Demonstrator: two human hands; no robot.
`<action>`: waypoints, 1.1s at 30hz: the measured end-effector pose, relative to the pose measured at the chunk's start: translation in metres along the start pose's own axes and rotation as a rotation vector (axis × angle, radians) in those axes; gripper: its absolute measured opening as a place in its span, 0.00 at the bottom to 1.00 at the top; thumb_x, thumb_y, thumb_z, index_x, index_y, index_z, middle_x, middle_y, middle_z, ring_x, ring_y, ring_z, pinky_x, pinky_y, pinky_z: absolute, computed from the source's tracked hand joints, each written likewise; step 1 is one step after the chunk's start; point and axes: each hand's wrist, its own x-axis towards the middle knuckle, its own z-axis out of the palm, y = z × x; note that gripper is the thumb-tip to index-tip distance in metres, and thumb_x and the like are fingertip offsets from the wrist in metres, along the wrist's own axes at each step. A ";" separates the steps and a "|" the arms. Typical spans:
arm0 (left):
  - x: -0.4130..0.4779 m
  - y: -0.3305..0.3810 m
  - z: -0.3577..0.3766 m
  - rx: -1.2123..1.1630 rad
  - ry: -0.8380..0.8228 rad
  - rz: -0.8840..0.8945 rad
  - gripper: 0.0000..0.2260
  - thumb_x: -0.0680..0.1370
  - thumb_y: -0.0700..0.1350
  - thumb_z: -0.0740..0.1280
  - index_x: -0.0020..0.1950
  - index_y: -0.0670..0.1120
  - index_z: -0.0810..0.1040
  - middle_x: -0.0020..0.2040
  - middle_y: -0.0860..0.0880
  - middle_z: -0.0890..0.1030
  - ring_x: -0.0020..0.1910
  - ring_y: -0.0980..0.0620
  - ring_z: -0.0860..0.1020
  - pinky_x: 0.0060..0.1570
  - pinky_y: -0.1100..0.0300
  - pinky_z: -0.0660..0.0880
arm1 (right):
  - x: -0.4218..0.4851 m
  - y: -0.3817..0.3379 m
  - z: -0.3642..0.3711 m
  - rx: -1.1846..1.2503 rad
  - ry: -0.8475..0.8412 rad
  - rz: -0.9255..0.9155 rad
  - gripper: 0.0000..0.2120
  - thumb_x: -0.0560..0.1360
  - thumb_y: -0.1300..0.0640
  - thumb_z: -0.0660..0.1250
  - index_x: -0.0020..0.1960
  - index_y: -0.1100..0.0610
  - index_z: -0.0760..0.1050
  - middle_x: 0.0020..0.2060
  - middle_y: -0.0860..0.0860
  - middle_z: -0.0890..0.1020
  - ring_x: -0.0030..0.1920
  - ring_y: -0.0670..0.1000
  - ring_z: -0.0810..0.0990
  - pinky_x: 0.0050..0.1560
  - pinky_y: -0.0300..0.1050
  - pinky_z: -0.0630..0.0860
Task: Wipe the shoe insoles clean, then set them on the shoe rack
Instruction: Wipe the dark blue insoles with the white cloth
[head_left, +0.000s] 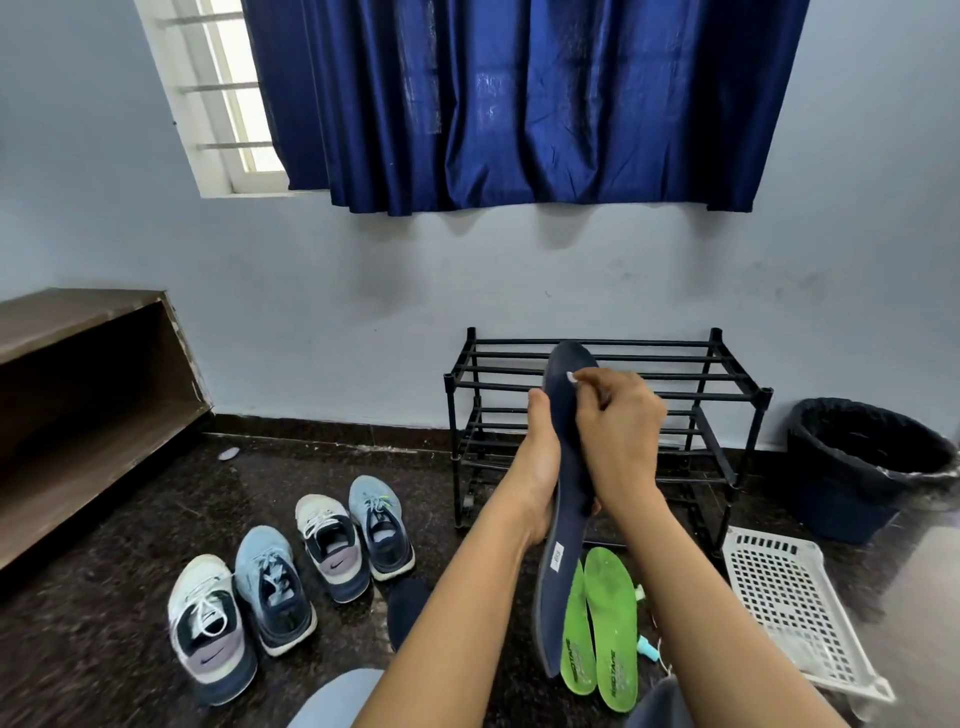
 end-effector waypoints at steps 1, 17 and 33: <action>0.004 -0.002 -0.001 0.001 0.020 0.001 0.30 0.80 0.67 0.47 0.46 0.46 0.80 0.31 0.46 0.81 0.32 0.49 0.79 0.34 0.59 0.73 | -0.003 0.000 0.000 0.003 -0.033 -0.014 0.08 0.73 0.66 0.66 0.48 0.60 0.83 0.44 0.57 0.82 0.44 0.56 0.80 0.46 0.29 0.63; 0.007 0.000 -0.003 0.188 0.078 0.101 0.31 0.81 0.65 0.43 0.40 0.48 0.76 0.28 0.47 0.78 0.26 0.51 0.76 0.28 0.61 0.70 | -0.006 -0.002 -0.002 -0.037 -0.213 -0.192 0.07 0.71 0.66 0.69 0.46 0.58 0.83 0.40 0.56 0.81 0.42 0.55 0.79 0.45 0.35 0.66; 0.005 0.007 -0.010 -0.043 -0.040 0.116 0.27 0.82 0.62 0.49 0.51 0.45 0.80 0.42 0.46 0.84 0.43 0.52 0.83 0.41 0.61 0.79 | -0.011 -0.011 -0.012 0.116 -0.192 -0.091 0.08 0.72 0.65 0.70 0.46 0.56 0.84 0.43 0.50 0.83 0.43 0.43 0.78 0.47 0.22 0.66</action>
